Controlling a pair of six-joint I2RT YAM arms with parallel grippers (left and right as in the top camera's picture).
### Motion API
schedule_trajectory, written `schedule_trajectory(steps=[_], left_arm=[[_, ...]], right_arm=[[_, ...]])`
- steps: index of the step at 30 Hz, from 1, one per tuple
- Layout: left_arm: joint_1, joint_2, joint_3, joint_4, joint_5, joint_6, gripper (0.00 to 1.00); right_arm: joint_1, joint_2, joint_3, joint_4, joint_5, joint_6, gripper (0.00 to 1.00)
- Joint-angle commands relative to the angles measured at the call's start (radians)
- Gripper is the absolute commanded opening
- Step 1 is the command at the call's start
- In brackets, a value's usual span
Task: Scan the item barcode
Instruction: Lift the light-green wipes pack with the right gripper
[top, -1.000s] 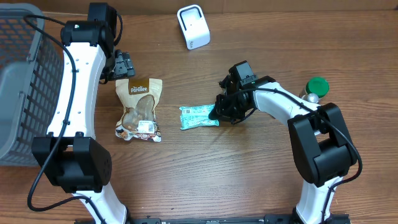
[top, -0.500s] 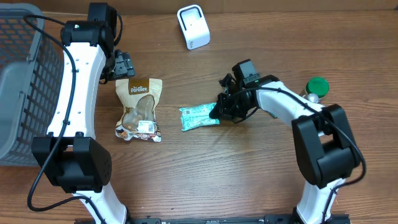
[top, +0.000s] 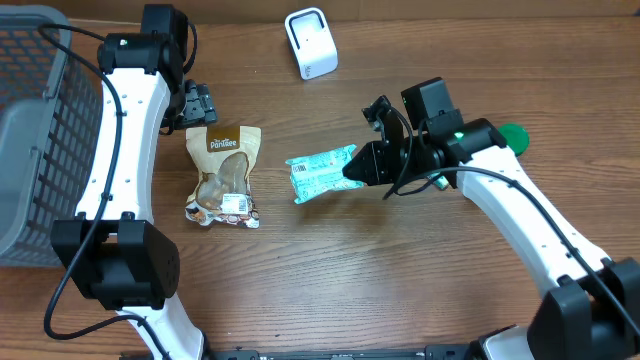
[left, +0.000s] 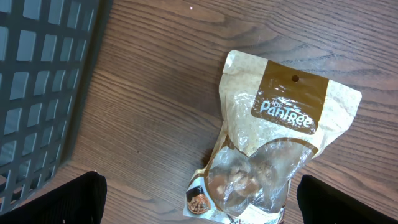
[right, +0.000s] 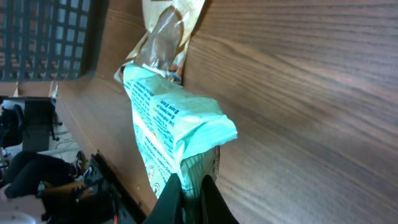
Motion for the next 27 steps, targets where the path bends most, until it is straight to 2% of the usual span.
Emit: schedule_trajectory(steps=[1, 16, 21, 27], left_arm=[[-0.002, -0.01, 0.018, 0.0, -0.003, 0.004, 0.99], [-0.002, -0.01, 0.018, 0.0, -0.003, 0.004, 1.0], [-0.002, -0.01, 0.018, 0.0, -0.003, 0.004, 0.99], [-0.002, -0.01, 0.018, 0.0, -0.003, 0.004, 1.0]], right_arm=[[-0.006, -0.058, 0.031, -0.016, -0.021, -0.019, 0.04], [-0.006, -0.059, 0.031, -0.012, -0.024, -0.018, 0.04], [-0.006, -0.059, 0.032, 0.013, -0.031, 0.039, 0.04], [-0.006, -0.059, 0.034, 0.016, -0.031, 0.037, 0.04]])
